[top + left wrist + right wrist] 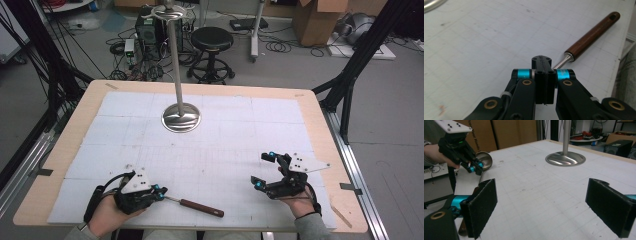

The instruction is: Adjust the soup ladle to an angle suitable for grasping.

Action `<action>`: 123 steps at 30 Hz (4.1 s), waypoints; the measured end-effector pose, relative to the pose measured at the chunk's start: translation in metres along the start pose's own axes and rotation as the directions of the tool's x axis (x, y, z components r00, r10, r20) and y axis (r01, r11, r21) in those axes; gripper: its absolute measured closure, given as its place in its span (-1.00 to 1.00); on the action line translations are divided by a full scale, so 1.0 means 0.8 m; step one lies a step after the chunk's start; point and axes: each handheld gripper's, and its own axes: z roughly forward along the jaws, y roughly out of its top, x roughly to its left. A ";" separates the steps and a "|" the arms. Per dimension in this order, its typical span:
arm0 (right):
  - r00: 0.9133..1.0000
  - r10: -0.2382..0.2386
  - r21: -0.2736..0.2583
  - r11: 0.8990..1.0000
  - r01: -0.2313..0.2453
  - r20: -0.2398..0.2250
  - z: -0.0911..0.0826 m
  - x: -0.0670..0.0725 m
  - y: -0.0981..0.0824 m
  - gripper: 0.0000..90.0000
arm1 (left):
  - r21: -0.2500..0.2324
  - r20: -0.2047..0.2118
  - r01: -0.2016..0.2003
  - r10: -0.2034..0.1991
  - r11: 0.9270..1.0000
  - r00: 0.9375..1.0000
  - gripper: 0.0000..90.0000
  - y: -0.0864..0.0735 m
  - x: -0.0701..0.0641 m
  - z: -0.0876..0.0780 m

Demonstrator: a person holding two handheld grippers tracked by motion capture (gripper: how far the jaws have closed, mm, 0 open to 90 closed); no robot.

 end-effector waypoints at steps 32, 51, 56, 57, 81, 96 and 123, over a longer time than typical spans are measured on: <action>1.000 0.002 0.015 1.000 -0.001 -0.008 0.003 0.000 -0.001 -0.79 | 0.016 0.026 -0.007 0.007 1.000 1.000 1.00 0.011 0.008 0.044; 1.000 0.000 0.016 1.000 0.000 -0.010 0.003 0.000 -0.001 -0.79 | 0.028 -0.078 0.035 -0.032 0.999 0.996 1.00 0.028 0.017 0.062; 1.000 -0.002 0.014 1.000 0.003 -0.009 0.003 0.000 -0.001 -0.79 | 0.023 -0.115 0.031 -0.028 0.999 0.993 1.00 0.031 0.013 0.067; 1.000 -0.002 0.014 1.000 0.003 -0.009 0.003 0.000 -0.001 -0.79 | 0.023 -0.115 0.031 -0.028 0.999 0.993 1.00 0.031 0.013 0.067; 1.000 0.001 0.016 1.000 -0.001 -0.014 0.002 0.001 -0.001 -0.79 | -0.187 -0.024 0.056 -0.062 0.981 0.998 0.98 0.039 0.025 -0.003; 1.000 0.007 0.021 1.000 -0.007 -0.021 0.003 -0.001 -0.002 -0.79 | -0.184 0.081 -0.020 0.036 0.983 0.996 0.29 0.039 0.049 -0.030; 0.999 0.017 0.036 0.999 -0.016 -0.028 0.007 -0.001 -0.003 -0.79 | -0.092 0.192 -0.094 0.110 0.991 0.975 -0.57 0.075 0.090 -0.041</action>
